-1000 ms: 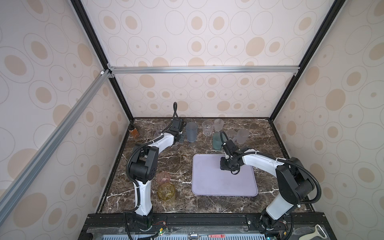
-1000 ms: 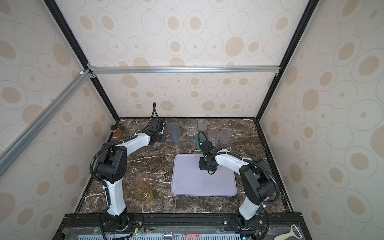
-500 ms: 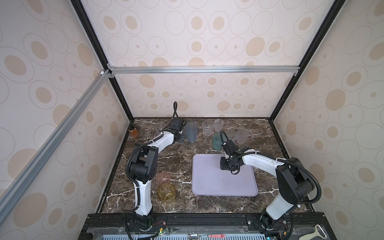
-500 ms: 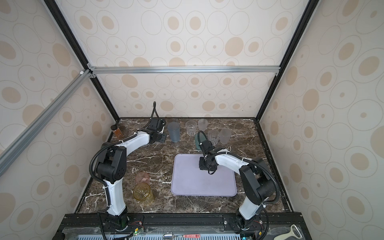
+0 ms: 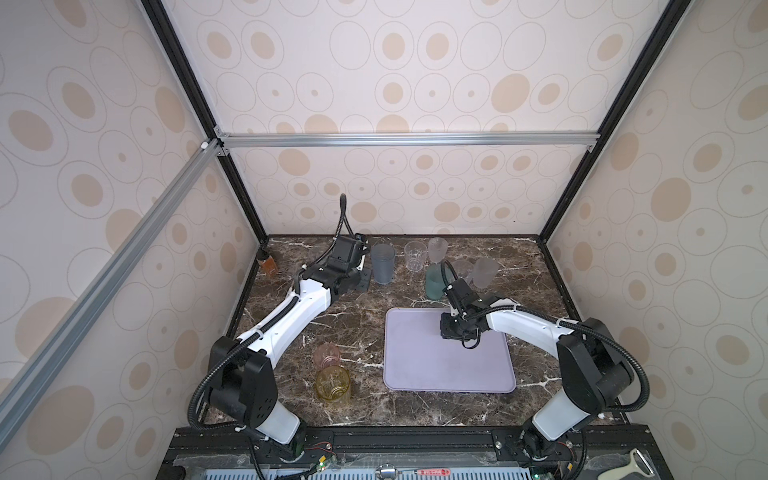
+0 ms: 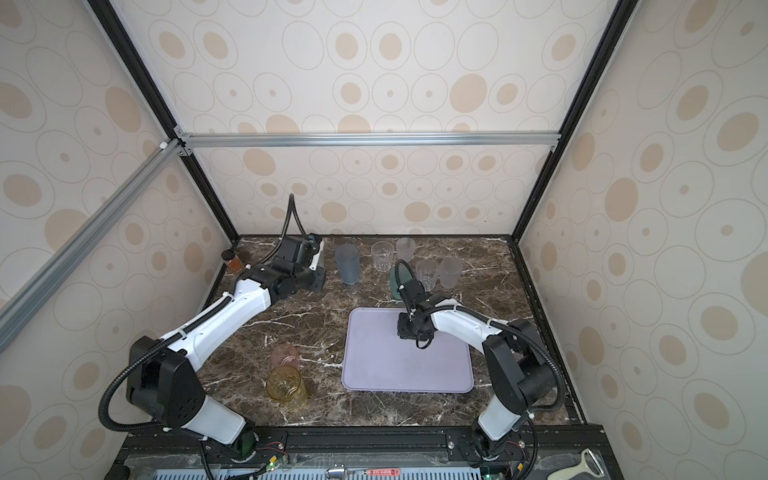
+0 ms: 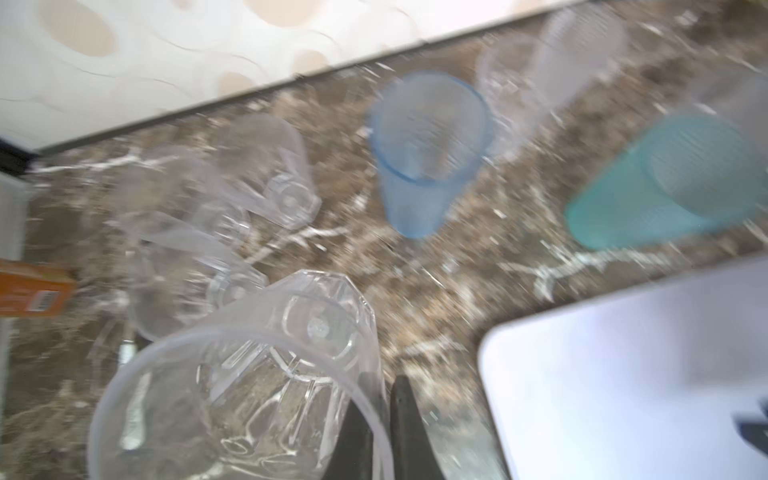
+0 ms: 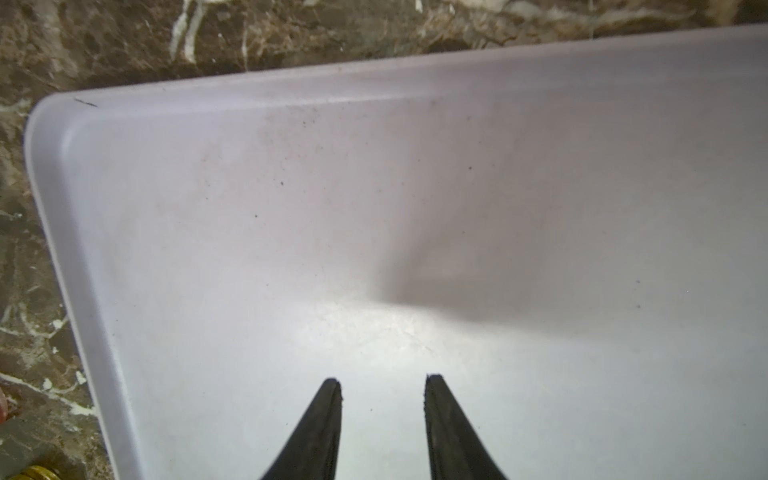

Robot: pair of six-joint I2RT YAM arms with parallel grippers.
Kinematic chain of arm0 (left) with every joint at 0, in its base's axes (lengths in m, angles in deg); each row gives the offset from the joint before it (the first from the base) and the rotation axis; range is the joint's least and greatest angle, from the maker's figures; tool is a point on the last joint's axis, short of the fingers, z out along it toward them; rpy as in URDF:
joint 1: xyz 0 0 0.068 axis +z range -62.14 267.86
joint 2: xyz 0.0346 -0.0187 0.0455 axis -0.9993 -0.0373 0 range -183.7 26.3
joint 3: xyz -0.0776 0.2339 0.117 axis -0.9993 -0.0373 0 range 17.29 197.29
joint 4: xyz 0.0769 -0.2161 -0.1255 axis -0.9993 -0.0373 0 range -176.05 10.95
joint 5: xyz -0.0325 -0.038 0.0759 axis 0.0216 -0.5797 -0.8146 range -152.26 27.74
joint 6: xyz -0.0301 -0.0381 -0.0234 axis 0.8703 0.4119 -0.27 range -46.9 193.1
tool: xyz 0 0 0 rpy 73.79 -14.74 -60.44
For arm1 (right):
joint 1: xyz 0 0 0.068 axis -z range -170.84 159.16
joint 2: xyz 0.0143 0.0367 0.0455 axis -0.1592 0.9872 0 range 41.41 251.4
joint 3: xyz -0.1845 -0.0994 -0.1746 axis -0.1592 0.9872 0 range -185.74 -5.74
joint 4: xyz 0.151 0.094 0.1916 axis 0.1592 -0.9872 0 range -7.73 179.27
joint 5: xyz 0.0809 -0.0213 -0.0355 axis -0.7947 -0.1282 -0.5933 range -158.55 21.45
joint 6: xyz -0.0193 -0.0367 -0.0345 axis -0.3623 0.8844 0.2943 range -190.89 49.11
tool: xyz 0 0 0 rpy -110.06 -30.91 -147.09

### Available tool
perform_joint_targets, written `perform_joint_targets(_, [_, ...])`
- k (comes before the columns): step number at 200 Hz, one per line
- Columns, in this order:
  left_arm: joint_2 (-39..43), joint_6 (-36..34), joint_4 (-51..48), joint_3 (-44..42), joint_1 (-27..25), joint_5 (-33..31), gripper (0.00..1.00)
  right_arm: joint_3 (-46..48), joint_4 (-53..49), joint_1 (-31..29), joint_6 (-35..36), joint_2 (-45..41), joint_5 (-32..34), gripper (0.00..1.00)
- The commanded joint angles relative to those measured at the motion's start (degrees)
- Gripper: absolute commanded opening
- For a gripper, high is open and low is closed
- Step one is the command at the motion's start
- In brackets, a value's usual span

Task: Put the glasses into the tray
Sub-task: 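Set the clear glass upside down on the tray with the left gripper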

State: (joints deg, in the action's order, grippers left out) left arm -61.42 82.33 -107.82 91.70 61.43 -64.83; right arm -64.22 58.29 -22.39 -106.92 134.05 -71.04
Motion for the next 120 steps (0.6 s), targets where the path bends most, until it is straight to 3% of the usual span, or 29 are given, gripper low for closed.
perform_joint_targets(1, [1.8,2.5,-4.7,-2.9,-5.8,4.5,0.00,-0.8,-1.5,-0.4,-1.0,-3.0,2.6,0.35])
perform_joint_targets(47, [0.4,4.5,-2.4,-5.9,-15.6,8.5,0.00,-0.2,-0.3,-0.4,-1.3,-3.1,1.4,0.34])
perform_joint_targets(120, [-11.2,0.7,-1.2,-0.1,-19.0,4.5,0.00,-0.1,-1.1,-1.4,-1.3,-3.0,1.7,0.34])
